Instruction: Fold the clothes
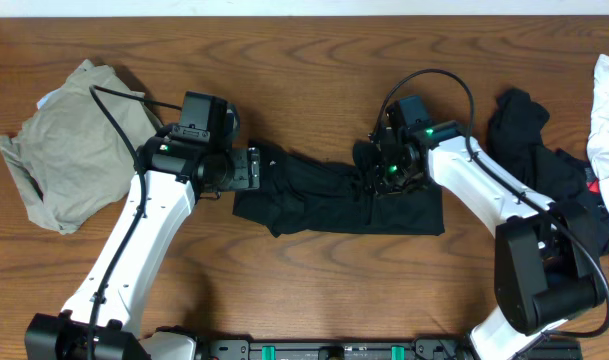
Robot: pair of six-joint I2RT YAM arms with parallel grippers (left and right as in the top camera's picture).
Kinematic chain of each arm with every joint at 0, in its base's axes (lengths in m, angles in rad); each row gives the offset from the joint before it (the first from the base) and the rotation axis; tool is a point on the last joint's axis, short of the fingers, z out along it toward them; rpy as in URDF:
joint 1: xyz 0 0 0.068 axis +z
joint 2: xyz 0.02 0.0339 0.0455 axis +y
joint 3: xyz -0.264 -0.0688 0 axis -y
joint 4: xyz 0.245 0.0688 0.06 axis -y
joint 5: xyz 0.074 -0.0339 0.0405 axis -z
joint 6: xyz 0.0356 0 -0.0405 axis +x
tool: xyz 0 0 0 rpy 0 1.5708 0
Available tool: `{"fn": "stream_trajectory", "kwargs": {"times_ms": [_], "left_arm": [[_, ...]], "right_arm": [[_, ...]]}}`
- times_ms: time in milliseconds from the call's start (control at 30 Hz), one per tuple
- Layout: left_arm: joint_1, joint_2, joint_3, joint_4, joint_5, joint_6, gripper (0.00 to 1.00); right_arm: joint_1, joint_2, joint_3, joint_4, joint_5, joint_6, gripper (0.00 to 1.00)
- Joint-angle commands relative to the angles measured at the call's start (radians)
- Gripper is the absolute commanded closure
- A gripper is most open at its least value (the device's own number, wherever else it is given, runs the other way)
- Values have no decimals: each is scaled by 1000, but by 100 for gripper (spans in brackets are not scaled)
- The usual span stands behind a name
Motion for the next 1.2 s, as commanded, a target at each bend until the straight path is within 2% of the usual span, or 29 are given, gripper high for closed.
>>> {"fn": "stream_trajectory", "kwargs": {"times_ms": [0,300,467,600,700,967,1167], "left_arm": [[5,17,-10,25,60,2,16],[19,126,-10,109,153,55,12],[85,203,-10,125,209,141,10],[144,272,-10,140,224,177,10],[166,328,-10,147,338,258,10],[168,445,-10,197,537,343,9],[169,492,-10,207,505,343,9]], "right_arm": [[6,2,5,22,-16,-8,67],[-14,-89,99,-59,-7,-26,66],[-26,-90,95,-58,108,7,64],[-27,-57,92,-57,121,8,63],[-27,-28,92,-56,120,8,63],[-26,45,92,-47,111,9,63],[-24,58,92,-51,112,8,64]]}}
